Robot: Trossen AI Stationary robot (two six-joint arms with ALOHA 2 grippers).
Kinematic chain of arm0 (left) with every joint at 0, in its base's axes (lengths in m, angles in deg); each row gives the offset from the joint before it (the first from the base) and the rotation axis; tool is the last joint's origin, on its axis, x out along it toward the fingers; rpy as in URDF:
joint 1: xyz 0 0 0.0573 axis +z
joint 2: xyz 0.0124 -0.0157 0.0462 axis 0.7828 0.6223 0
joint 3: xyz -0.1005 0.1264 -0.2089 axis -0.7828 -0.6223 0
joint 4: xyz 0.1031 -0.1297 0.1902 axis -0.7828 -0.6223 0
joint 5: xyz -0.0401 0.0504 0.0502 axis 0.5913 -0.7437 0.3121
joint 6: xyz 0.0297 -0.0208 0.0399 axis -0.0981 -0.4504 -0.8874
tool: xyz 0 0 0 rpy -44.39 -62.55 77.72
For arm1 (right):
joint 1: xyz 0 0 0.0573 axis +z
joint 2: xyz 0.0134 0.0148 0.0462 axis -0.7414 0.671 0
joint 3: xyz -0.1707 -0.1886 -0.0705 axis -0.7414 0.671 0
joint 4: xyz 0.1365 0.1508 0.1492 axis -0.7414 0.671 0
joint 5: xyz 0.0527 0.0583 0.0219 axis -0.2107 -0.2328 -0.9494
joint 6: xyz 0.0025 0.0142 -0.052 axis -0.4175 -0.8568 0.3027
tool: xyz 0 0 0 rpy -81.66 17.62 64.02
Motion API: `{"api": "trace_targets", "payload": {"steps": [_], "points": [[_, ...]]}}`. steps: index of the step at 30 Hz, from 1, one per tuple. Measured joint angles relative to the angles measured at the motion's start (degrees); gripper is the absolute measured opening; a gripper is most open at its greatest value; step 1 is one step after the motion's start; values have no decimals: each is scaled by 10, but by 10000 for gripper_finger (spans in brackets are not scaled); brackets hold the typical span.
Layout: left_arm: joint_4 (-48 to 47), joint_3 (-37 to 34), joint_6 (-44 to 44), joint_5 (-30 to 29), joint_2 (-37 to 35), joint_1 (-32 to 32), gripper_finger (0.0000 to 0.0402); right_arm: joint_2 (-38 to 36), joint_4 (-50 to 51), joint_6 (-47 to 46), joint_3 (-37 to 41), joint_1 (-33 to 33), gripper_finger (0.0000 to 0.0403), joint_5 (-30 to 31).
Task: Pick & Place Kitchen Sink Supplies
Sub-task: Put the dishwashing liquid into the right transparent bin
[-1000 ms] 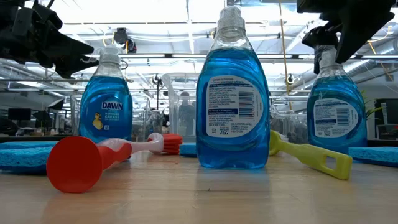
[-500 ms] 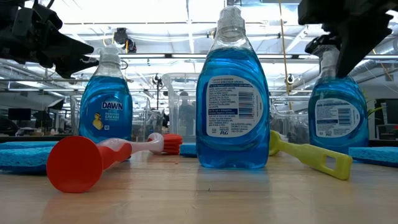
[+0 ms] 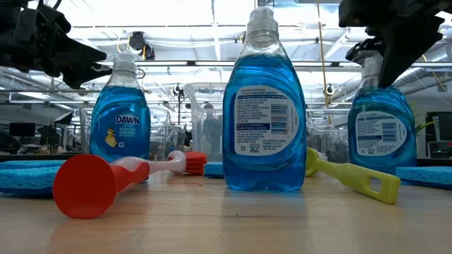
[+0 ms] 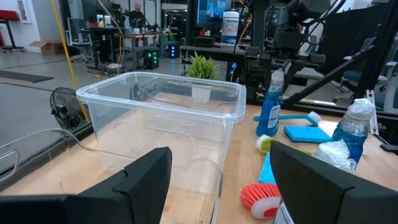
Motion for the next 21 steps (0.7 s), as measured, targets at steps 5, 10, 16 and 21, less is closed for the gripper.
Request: {"api": "trace_targets", "payload": {"steps": [5,10,16,21], "points": [[0,0,0,0,0,0,271,0,-1,0,0,0,153,-2],[0,0,0,0,0,0,271,0,-1,2,0,0,148,-2],[0,0,0,0,0,0,271,-9,-2,7,1,0,142,-2],[0,0,0,0,0,0,271,-27,-1,7,2,0,133,-2]]}}
